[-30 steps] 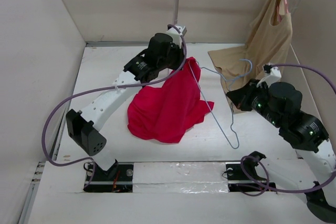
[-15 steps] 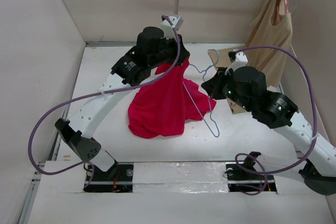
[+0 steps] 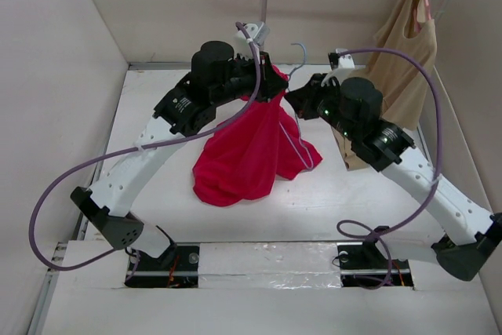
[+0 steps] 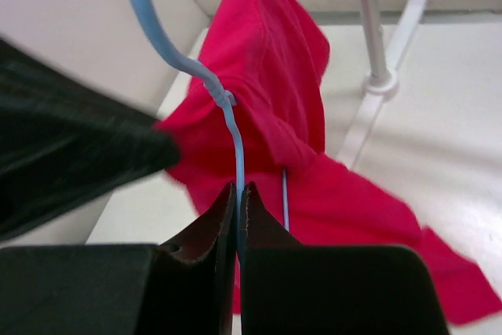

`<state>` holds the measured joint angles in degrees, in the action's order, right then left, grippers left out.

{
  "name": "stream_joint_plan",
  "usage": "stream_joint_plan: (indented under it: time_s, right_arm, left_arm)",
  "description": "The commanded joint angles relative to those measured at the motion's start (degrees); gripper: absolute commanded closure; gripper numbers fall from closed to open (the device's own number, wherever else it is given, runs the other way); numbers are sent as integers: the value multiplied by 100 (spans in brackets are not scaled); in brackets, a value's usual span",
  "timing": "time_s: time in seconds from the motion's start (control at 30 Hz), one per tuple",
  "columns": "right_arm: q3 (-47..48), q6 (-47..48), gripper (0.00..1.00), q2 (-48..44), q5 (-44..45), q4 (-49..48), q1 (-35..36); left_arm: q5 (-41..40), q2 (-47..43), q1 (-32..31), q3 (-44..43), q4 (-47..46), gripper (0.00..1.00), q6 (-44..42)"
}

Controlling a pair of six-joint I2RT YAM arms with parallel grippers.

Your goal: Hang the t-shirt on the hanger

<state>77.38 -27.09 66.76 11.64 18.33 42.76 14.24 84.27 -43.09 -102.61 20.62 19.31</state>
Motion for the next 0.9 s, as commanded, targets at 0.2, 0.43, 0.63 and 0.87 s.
stream_joint_plan:
  time_s: [0.2, 0.43, 0.63, 0.87]
  right_arm:
    - [-610, -32, 100, 486, -3369, -3410, -1393]
    - [-567, 90, 100, 22, -2158, -4468, -1210]
    - [-830, 625, 100, -892, -779, -4944, -700]
    - [-497, 1022, 100, -402, -627, -4751, -479]
  left_arm:
    - [685, -604, -50, 56, -340, 100, 134]
    - [168, -772, -50, 268, 169, 100, 178]
    - [25, -746, -50, 180, 443, 100, 178]
    - [255, -578, -50, -5, 329, 100, 248]
